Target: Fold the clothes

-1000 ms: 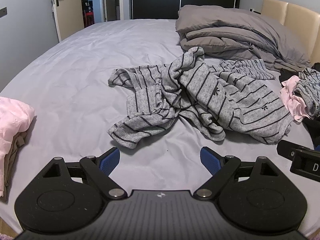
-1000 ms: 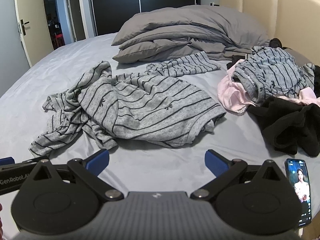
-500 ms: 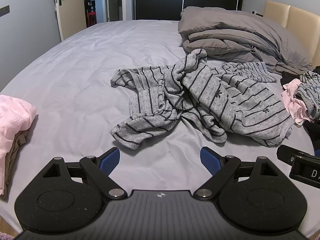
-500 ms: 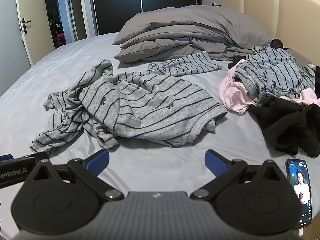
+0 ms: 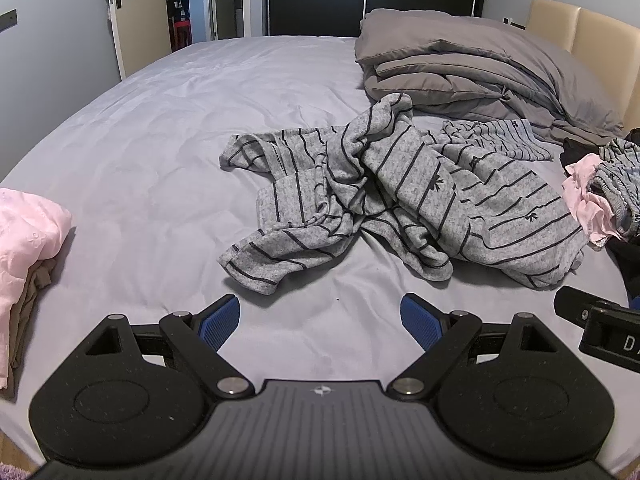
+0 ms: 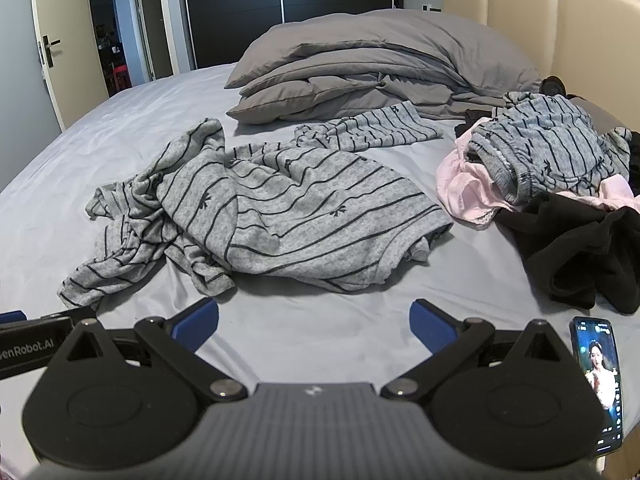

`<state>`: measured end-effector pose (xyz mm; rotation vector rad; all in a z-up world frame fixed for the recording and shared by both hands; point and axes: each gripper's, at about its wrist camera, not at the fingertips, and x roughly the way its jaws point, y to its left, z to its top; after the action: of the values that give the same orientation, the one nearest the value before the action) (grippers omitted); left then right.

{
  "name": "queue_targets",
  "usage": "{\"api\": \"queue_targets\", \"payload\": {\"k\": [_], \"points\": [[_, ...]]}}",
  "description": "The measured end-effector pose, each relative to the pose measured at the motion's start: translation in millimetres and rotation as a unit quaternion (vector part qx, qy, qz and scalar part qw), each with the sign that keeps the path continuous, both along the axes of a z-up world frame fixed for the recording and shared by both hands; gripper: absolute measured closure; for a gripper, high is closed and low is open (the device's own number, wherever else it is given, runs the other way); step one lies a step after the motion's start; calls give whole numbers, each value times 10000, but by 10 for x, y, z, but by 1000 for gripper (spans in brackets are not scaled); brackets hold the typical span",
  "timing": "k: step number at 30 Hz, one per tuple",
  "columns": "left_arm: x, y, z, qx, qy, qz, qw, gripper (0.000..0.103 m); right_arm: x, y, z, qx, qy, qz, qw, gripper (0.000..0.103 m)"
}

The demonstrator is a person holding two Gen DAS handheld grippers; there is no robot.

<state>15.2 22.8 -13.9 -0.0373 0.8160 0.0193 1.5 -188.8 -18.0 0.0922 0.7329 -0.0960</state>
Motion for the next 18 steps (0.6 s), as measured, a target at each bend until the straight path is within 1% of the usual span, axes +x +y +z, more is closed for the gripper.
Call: {"api": "queue_targets", "payload": {"k": [6, 8, 11, 14, 15, 17, 18], "points": [[3, 69, -6, -45, 6, 1, 10000, 14, 2, -4, -12, 34, 9, 4, 10000, 0], [-4, -115, -10, 8, 24, -22, 10000, 14, 4, -15, -17, 74, 4, 19, 10000, 0], [14, -113, -34, 31, 39, -32, 10000, 14, 16, -48, -29, 179, -32, 64, 9998, 0], [64, -77, -57, -28, 20, 5, 10000, 14, 91, -20, -72, 227, -52, 217, 9995, 2], [89, -61, -69, -31, 6, 13, 10000, 14, 122, -4, -89, 237, -57, 279, 9993, 2], [141, -29, -92, -35, -21, 28, 10000, 15, 183, 27, -124, 259, -68, 403, 9988, 9], [168, -13, -105, -35, -36, 38, 10000, 17, 213, 42, -141, 269, -73, 465, 9985, 14]]}}
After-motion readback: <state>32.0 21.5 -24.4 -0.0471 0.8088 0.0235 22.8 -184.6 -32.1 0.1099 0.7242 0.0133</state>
